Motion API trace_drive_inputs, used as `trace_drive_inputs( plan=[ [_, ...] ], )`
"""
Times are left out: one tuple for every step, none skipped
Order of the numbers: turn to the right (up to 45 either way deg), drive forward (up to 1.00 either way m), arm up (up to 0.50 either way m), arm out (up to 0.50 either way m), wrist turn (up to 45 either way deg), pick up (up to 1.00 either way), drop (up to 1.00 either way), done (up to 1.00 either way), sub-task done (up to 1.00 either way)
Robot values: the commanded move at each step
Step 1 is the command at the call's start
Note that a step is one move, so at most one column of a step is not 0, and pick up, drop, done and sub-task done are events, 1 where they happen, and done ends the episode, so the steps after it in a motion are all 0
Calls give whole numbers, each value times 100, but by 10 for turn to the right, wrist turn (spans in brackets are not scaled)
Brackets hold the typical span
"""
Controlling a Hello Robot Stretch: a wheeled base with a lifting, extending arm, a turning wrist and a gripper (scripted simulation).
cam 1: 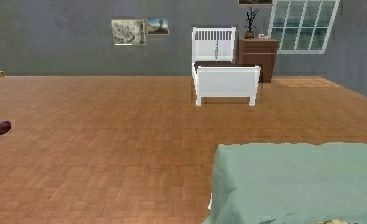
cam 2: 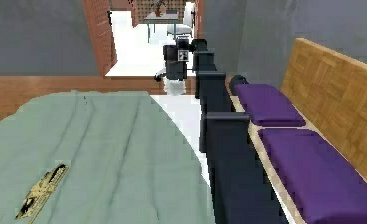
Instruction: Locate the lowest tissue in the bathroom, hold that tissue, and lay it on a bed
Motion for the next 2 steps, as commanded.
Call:
trace_drive_inputs(
  plan=[
    [0, 0, -20, 0, 0, 0, 0, 0, 0],
    [0, 0, -32, 0, 0, 0, 0, 0, 0]
  ],
)
